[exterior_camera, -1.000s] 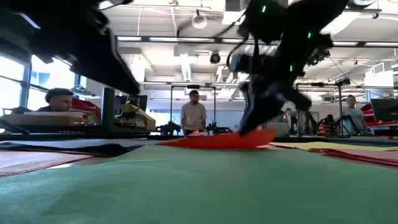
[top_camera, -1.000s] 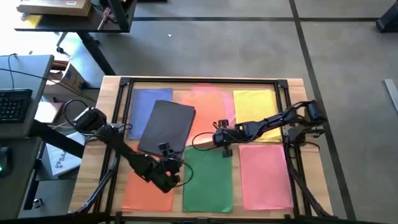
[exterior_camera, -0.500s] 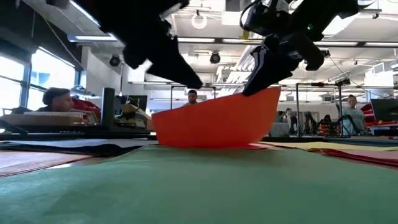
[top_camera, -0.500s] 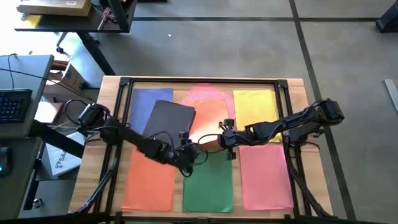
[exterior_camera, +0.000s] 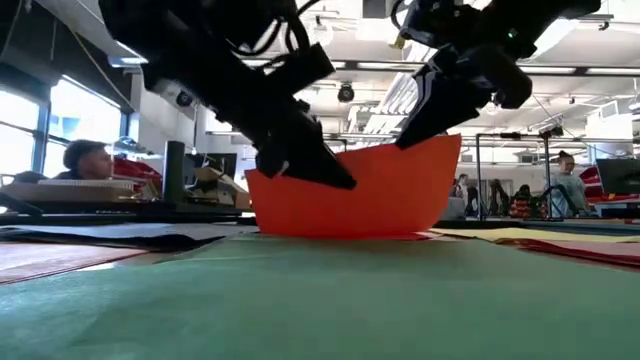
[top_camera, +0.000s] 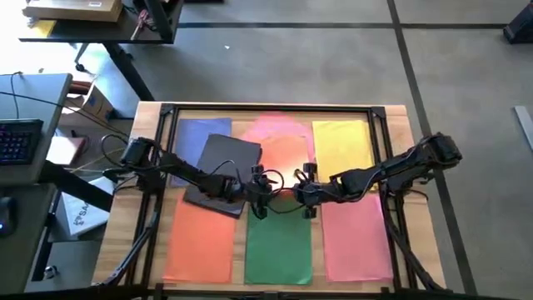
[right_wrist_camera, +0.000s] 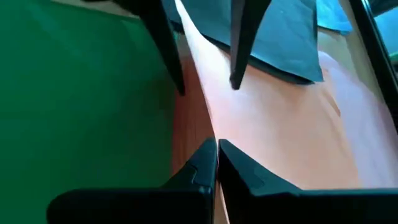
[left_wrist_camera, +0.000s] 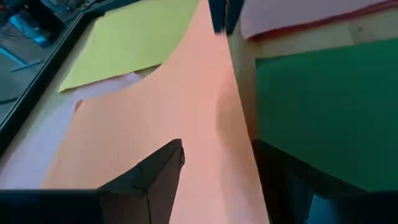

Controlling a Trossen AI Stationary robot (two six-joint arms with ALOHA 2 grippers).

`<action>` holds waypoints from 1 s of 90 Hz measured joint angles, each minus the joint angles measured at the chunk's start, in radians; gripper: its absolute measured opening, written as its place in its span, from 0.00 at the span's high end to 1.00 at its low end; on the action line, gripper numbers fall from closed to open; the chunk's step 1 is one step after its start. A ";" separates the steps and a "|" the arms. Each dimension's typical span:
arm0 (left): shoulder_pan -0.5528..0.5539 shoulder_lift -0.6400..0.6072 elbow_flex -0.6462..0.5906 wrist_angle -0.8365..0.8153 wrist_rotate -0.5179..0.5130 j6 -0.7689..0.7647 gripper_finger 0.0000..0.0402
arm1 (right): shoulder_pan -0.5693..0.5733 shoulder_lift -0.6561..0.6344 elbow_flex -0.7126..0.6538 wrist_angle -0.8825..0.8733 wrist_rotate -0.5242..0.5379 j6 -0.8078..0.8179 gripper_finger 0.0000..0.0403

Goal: Organize paper
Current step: Stack the top orange paper on the bottom orange paper

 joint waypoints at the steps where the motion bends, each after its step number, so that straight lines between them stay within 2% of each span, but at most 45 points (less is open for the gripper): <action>1: 0.000 0.001 0.000 0.001 0.000 0.001 0.56 | 0.001 0.000 0.000 -0.001 0.003 0.002 1.00; 13: 0.006 0.004 0.010 0.004 -0.002 0.002 0.67 | 0.014 0.000 0.000 -0.008 0.027 0.027 1.00; 28: 0.026 0.004 0.031 -0.010 0.041 0.002 0.92 | 0.030 0.000 0.000 -0.006 0.035 0.033 1.00; 33: 0.030 0.004 0.036 -0.028 0.026 0.003 0.97 | 0.038 -0.001 0.000 -0.011 0.035 0.056 1.00; 50: 0.022 -0.042 0.096 -0.167 -0.099 0.087 1.00 | 0.085 -0.026 0.002 -0.140 -0.034 0.231 1.00; 68: -0.024 -0.132 0.225 -0.433 -0.246 0.218 1.00 | 0.193 -0.035 0.002 -0.216 -0.028 0.421 1.00; 80: -0.090 -0.193 0.340 -0.711 -0.318 0.203 1.00 | 0.266 -0.035 0.002 -0.217 0.012 0.492 1.00; 90: -0.185 -0.217 0.428 -1.018 -0.345 0.058 1.00 | 0.324 -0.035 0.002 -0.216 0.085 0.535 1.00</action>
